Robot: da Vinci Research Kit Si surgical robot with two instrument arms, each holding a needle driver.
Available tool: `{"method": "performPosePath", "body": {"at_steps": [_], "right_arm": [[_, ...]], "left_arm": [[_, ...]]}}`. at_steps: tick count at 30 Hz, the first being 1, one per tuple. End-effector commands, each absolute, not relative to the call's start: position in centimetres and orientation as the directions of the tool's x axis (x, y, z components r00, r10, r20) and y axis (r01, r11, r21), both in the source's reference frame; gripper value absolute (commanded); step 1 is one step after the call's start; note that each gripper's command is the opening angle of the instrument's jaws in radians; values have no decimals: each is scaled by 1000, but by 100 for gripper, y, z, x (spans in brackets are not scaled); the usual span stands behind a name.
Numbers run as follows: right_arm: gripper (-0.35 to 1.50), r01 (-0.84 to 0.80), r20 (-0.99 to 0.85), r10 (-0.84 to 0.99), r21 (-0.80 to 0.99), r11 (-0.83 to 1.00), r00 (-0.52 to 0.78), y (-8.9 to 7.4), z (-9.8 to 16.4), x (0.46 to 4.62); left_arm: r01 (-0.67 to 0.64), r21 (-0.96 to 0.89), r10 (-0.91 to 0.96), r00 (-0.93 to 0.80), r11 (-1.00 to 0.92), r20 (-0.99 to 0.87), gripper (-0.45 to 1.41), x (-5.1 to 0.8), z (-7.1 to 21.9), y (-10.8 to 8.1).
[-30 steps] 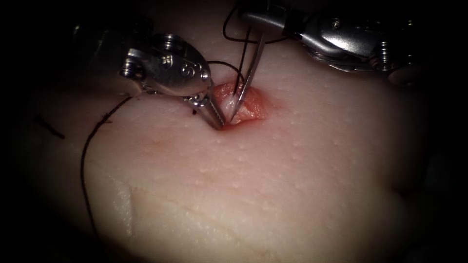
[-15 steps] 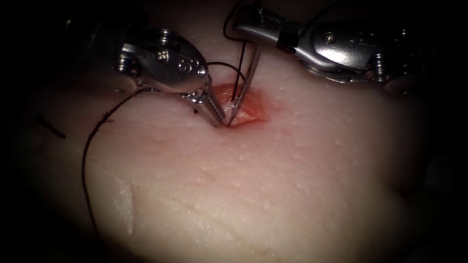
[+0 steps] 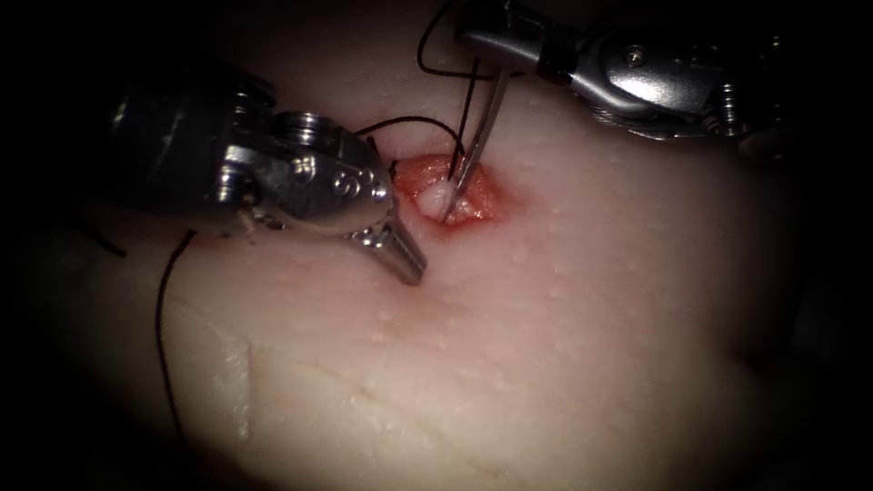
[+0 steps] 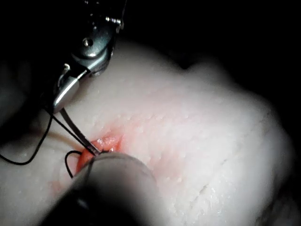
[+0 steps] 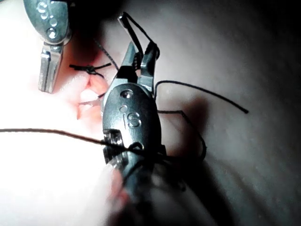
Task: Wound Closure
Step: Right end-effector pushes needle through skin below wound
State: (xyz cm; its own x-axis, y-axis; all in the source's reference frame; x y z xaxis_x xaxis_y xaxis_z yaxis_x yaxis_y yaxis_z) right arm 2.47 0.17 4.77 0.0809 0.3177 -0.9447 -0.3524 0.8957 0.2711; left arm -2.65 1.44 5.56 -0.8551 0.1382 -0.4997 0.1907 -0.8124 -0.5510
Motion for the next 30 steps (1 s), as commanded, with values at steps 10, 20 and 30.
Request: {"method": "performPosePath", "body": {"at_steps": [10,20,30], "right_arm": [[-35,-355,-945,310,257,899,101,15,491,251],[-35,-332,-946,301,247,910,122,-3,493,257],[-35,-311,-946,299,250,917,122,-13,487,264]], "left_arm": [[173,-556,161,-852,-813,-499,-10,-254,569,101],[169,-563,175,-845,-809,-505,-8,-239,562,105],[149,-562,194,-842,-813,-504,-10,-252,554,108]]}}
